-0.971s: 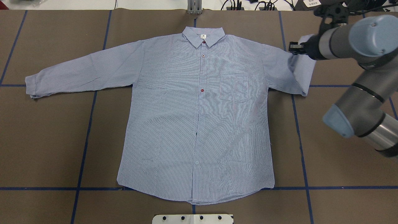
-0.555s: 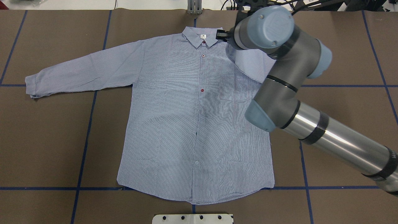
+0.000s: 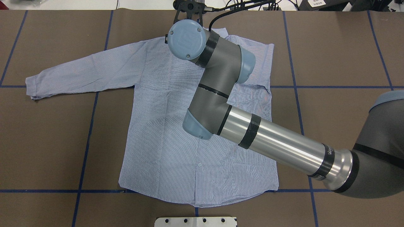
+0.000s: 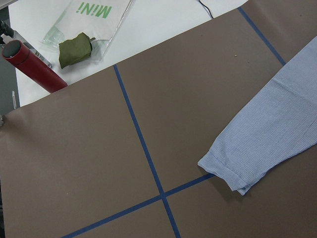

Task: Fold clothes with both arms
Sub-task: 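Lift the sleeve with the right gripper and carry it across the shirt front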

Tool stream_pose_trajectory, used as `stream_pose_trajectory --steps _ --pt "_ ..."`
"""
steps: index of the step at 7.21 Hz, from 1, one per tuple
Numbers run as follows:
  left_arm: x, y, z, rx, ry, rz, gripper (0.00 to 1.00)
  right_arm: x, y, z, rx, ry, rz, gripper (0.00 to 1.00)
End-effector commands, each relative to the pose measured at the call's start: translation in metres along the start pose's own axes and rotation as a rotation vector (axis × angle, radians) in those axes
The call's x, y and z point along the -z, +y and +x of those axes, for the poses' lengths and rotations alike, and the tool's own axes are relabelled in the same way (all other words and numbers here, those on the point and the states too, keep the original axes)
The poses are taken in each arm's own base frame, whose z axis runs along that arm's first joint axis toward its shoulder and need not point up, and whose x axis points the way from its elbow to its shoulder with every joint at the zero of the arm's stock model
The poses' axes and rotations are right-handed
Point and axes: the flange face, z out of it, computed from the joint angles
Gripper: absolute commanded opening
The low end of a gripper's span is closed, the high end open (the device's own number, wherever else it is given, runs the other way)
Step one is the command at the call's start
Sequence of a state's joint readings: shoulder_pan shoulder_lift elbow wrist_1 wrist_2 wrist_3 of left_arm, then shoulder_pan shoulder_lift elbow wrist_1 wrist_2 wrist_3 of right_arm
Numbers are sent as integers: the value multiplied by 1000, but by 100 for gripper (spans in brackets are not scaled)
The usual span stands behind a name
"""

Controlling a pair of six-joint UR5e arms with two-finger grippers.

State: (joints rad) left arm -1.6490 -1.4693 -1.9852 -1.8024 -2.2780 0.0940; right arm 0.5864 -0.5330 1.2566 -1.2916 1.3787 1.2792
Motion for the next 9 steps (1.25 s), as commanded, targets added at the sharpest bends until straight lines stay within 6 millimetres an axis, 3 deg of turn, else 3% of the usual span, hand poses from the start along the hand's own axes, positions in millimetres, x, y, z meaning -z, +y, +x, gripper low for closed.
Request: stream_pose_trajectory --steps 1,3,5,6,7,9 --pt "0 1 0 0 0 -1 100 -2 27 -32 20 3 -13 0" --pt "-3 1 -3 4 1 -6 100 -11 35 -71 12 29 -36 0" --pt "-4 2 -4 6 1 -8 100 -16 45 -84 23 46 -51 0" --pt "-4 2 -4 7 1 -8 100 -24 46 -97 21 73 -60 19" --pt "-7 1 -6 10 1 -12 100 -27 63 -100 35 86 -69 99" --pt "-9 2 -8 13 2 -16 100 -23 60 -108 67 98 -73 100"
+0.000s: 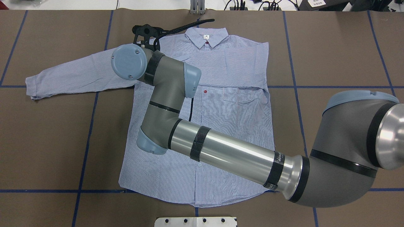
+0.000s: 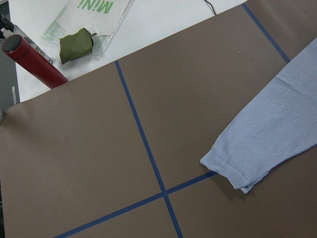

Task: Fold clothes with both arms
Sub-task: 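Lift the sleeve with the right gripper and carry it across the shirt front, then release the sleeve on the shirt and raise the right gripper away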

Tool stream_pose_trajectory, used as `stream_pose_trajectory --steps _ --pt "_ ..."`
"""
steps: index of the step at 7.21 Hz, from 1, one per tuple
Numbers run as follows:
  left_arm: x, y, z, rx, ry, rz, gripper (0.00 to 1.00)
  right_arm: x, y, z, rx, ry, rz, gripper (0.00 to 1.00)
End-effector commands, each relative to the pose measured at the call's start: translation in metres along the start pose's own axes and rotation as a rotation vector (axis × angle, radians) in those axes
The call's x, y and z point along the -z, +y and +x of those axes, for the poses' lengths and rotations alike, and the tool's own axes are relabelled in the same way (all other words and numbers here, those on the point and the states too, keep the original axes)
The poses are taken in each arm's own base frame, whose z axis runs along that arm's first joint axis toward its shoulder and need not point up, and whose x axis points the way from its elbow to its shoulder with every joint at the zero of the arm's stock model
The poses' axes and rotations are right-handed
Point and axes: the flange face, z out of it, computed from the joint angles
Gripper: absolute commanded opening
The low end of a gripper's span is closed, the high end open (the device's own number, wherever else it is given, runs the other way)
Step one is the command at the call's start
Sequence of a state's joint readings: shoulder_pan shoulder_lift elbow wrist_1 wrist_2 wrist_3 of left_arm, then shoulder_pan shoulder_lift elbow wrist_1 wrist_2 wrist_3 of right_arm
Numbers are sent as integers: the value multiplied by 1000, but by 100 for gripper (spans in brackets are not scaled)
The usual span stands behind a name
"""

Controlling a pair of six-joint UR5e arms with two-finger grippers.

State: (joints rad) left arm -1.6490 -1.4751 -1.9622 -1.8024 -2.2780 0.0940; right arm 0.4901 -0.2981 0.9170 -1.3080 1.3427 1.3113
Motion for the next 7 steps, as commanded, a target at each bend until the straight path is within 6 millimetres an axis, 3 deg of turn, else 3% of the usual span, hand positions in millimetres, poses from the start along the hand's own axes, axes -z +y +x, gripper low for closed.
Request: stream_pose_trajectory --steps 1,2,4,5,7 --pt "-2 0 -1 0 1 -3 100 18 -11 -15 33 39 -15 100" --pt "0 -5 1 -10 1 9 100 19 -32 -7 11 26 -61 100" --pt "5 -22 9 -15 1 75 100 29 -111 55 40 -32 -173 100" --pt "-5 -23 10 -47 9 93 100 32 -141 111 88 -59 -203 100" --pt "-64 2 -23 -87 20 120 100 62 -202 242 155 -132 -257 100"
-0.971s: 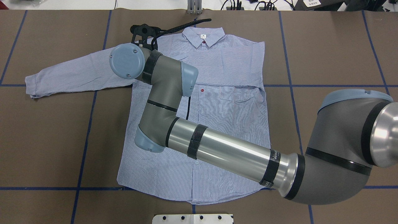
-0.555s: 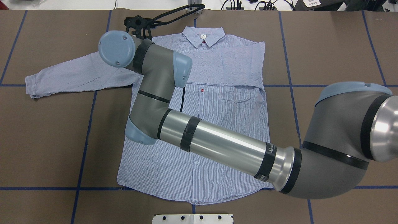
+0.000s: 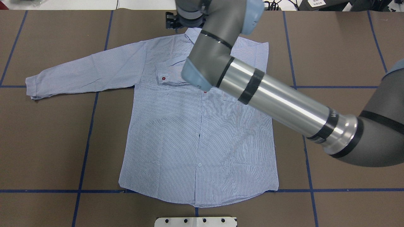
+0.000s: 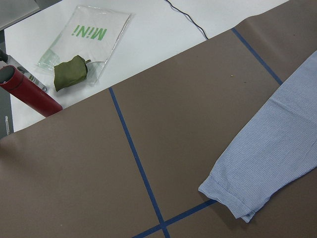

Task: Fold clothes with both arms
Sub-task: 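Release the sleeve on the shirt and raise the right gripper away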

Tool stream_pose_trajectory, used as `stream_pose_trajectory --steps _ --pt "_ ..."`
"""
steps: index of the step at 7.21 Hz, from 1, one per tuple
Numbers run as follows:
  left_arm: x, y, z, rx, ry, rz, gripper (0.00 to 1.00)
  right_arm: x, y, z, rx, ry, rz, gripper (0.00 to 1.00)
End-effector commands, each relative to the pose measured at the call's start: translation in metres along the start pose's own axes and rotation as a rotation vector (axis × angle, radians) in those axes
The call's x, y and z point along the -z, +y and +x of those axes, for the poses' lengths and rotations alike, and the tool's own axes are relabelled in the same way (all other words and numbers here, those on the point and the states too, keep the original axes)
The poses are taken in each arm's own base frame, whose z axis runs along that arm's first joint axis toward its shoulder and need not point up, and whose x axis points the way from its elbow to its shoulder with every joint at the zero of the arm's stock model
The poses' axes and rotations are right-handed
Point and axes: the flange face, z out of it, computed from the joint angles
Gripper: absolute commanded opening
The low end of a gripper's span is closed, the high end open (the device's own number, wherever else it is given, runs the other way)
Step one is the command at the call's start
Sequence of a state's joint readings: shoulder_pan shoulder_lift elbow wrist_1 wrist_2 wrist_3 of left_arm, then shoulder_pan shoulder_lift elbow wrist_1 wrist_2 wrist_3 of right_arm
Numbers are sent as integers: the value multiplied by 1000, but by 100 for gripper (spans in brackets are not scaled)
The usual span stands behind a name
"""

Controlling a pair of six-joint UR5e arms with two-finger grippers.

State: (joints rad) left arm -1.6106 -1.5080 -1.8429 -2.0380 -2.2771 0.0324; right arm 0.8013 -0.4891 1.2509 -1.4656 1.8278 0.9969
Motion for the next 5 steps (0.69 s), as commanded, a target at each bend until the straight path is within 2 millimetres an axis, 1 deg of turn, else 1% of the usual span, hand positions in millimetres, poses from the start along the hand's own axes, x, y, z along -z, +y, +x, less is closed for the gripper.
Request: stream_pose_trajectory --steps 1,2,3,4,5 --pt "-55 45 -38 2 8 64 100 54 -16 157 109 -35 -38 100" --pt "-64 60 -44 30 14 102 100 70 -10 230 166 -28 -35 100" --pt "-76 66 -37 64 32 90 100 89 3 293 216 -52 -52 100" --pt "-82 77 -40 100 36 80 100 102 26 342 238 -58 -58 100" --pt "-97 81 -30 150 57 72 100 103 53 384 249 -62 -81 100"
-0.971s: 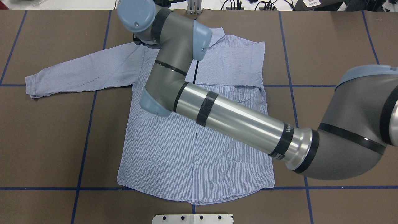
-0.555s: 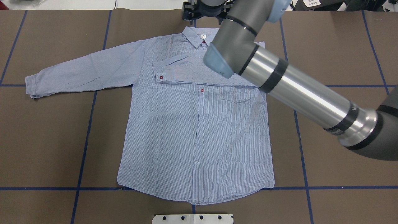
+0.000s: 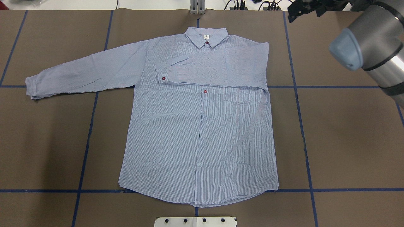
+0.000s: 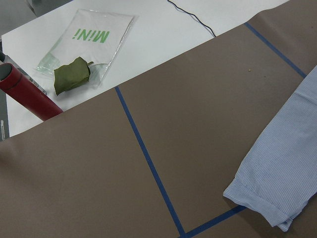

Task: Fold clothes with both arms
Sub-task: 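Release the sleeve on the shirt and raise the right gripper away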

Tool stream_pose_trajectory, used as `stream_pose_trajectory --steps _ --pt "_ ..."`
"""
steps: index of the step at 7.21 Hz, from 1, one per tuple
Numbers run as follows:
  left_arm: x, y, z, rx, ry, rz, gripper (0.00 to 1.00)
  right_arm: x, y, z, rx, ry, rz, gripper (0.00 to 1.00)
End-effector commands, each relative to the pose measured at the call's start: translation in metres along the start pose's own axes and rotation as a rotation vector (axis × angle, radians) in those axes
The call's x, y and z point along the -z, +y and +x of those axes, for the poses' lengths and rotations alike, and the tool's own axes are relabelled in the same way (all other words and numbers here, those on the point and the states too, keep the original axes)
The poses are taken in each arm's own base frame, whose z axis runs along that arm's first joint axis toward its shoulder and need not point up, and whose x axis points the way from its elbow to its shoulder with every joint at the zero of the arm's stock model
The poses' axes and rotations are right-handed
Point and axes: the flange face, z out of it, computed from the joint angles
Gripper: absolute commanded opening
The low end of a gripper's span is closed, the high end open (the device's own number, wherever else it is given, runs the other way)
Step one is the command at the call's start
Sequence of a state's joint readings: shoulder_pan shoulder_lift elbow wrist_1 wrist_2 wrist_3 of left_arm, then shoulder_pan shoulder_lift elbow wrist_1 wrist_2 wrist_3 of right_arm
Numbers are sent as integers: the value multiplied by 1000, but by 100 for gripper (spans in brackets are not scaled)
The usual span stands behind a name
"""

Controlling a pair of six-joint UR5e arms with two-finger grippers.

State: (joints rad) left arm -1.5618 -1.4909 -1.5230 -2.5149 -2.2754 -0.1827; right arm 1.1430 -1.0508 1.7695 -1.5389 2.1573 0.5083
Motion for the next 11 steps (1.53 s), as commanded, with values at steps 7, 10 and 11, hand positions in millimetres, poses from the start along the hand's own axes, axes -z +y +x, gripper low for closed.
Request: stream_pose_trajectory --steps 7,10,11 --pt "-120 61 87 408 56 69 98 36 80 79 -2 -13 -12 100" --pt "-145 52 94 443 76 61 96 36 80 79 -2 -12 -12 100" --pt "-162 47 101 442 70 73 95 36 80 79 -2 -12 -12 100"
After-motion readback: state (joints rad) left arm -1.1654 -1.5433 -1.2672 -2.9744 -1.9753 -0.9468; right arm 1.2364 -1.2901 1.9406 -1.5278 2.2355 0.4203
